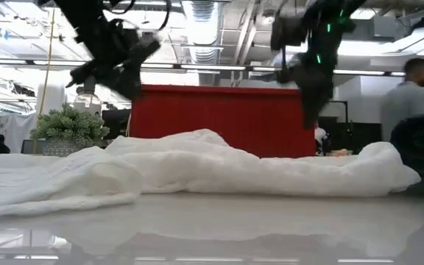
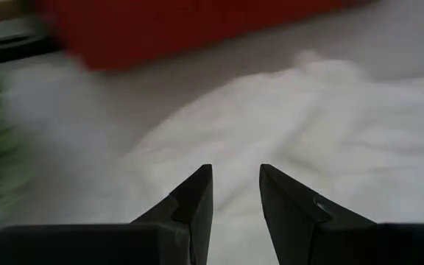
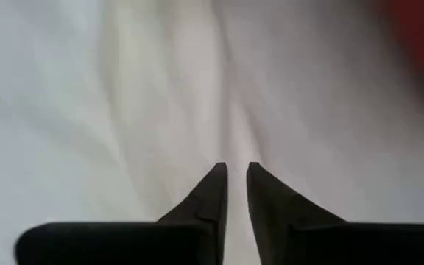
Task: Fold Laundry from Bin
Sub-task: Fold the white t-shirt
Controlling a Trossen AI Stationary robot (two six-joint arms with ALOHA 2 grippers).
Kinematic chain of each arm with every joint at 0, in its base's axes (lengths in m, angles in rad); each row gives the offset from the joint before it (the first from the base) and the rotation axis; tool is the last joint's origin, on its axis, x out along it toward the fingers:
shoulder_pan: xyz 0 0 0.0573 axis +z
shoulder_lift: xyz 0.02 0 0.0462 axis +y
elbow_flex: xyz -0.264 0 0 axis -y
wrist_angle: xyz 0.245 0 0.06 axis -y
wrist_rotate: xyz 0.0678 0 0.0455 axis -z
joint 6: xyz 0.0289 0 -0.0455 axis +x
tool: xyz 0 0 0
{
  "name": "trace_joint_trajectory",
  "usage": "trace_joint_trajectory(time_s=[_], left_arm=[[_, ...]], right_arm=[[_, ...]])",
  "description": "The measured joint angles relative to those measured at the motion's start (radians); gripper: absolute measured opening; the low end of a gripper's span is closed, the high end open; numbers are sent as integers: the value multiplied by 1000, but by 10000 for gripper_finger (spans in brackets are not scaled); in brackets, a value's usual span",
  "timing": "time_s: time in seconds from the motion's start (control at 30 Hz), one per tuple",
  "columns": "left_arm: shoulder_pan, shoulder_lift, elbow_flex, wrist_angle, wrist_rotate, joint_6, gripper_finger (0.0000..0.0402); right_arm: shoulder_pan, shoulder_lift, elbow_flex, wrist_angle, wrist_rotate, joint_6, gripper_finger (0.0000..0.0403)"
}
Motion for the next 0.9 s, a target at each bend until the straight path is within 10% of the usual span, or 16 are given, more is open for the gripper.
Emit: trace_joint_trajectory(time_s=[0.17, 0.33, 0.9], left_arm=[[-49, -2, -51, 240, 206, 297, 100], [-121, 11, -164, 319, 122, 231, 100], [-280, 11, -327, 379, 120, -50, 100]], right_arm=[[-6, -51, 91, 261, -16, -85, 117], [-36, 72, 213, 445, -150, -187, 177], [-40, 832, 1030, 167, -311, -433, 235]])
